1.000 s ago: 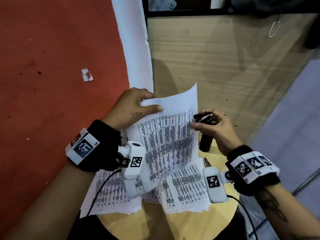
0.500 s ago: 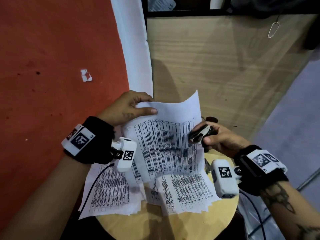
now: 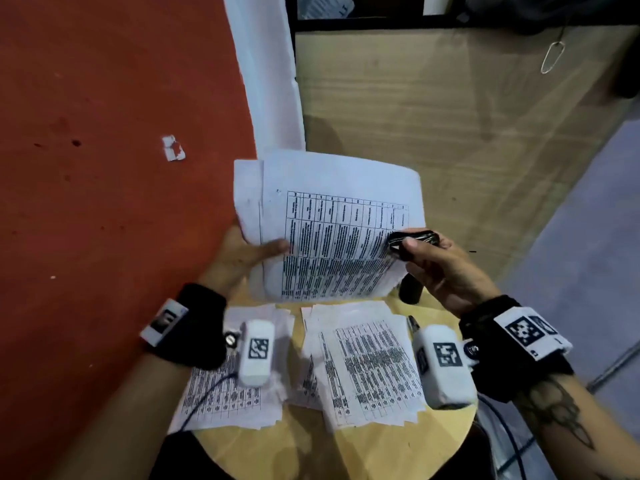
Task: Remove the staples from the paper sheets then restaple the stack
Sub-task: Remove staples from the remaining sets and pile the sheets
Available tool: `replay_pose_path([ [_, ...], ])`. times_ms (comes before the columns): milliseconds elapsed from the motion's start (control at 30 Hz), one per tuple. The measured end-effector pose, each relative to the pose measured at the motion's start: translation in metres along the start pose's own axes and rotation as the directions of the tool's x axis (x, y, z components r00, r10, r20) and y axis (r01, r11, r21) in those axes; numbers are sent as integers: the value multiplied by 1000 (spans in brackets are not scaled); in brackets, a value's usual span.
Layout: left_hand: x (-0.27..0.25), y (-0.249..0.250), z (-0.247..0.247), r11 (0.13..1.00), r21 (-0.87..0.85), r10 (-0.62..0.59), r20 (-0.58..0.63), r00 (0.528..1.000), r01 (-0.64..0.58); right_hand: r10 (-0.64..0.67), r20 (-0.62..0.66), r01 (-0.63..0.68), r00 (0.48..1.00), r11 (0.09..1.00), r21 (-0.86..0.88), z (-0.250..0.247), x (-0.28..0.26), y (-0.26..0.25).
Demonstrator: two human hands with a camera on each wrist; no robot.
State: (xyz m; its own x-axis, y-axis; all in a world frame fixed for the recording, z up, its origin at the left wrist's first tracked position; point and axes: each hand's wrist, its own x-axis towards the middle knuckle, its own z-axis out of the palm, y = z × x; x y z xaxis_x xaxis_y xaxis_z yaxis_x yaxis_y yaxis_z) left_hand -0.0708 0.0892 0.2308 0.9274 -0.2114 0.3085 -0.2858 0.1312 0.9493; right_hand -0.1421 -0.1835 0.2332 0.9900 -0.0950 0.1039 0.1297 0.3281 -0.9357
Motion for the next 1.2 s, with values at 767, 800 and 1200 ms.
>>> replay_pose_path([
  [767, 0, -230, -176, 553, 480, -462, -503, 730, 681, 505, -471, -647, 723, 735, -205, -99, -11, 255],
  [800, 1, -244, -179, 511, 486, -491, -512, 705, 709, 507, -464, -660, 726, 704, -264, -102, -10, 265],
  [1200, 44, -285, -104, 273, 808, -250, -465, 850, 522, 531, -554, -721, 642, 663, -201, -126, -20, 317],
])
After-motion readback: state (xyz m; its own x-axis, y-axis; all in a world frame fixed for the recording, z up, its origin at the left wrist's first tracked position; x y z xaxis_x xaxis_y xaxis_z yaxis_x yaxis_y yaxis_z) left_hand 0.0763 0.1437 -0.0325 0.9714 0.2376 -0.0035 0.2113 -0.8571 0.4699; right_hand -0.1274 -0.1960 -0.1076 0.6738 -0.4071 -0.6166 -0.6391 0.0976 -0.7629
